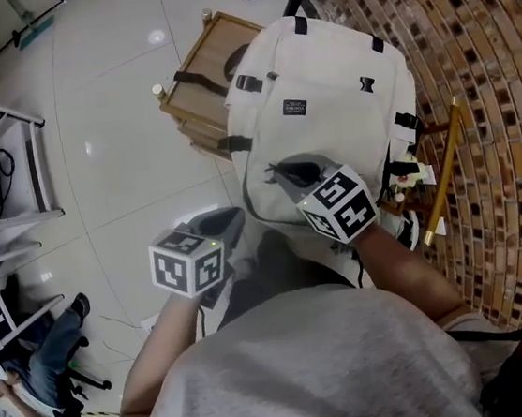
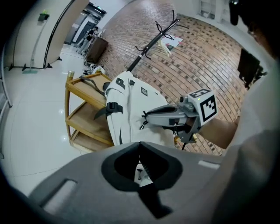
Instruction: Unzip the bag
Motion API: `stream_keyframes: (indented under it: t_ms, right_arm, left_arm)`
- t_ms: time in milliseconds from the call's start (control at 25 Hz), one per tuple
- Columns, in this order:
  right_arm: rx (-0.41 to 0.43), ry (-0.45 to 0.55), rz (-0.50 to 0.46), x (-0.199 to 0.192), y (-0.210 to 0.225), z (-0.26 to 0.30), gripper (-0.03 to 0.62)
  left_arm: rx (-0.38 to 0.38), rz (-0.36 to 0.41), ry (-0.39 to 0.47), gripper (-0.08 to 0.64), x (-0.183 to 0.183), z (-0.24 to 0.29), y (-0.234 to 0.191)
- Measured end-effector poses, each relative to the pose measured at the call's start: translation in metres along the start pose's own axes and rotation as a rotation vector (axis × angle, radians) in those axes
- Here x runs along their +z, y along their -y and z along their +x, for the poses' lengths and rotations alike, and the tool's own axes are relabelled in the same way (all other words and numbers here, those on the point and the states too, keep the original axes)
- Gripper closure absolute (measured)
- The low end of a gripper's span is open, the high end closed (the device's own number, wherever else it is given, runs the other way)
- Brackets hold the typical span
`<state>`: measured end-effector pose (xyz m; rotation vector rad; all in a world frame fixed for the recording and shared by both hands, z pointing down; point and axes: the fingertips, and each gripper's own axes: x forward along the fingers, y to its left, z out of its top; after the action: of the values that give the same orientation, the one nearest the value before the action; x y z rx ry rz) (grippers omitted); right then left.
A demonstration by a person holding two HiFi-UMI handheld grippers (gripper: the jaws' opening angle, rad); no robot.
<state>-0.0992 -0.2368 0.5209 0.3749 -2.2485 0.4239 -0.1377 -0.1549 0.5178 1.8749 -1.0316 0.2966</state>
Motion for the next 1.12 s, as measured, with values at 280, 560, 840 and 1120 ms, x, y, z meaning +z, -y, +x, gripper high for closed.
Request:
stream_keyframes:
  t_ms: [280, 560, 840, 1120]
  right_arm:
    - [0.065, 0.089, 0.137, 0.001, -0.001, -0.023, 0.557]
    - [0.108, 0.129, 0.193, 0.004, -0.003, -0.035, 0.557]
    - [0.119, 0.147, 0.23, 0.002, -0.002, -0.041, 0.557]
    - [0.077, 0.142, 0.216, -0.003, 0.002, -0.041, 0.557]
  left_arm:
    - [-0.062, 0.08, -0.099, 0.524, 0.0, 0.039, 0.005]
    - [-0.106, 0.138, -0.194, 0.474, 0.002, 0.064, 0.007]
    - [-0.137, 0.172, -0.223, 0.472, 0.004, 0.072, 0.009]
    - [-0.13, 0.192, -0.224, 0.508, 0.004, 0.071, 0.011]
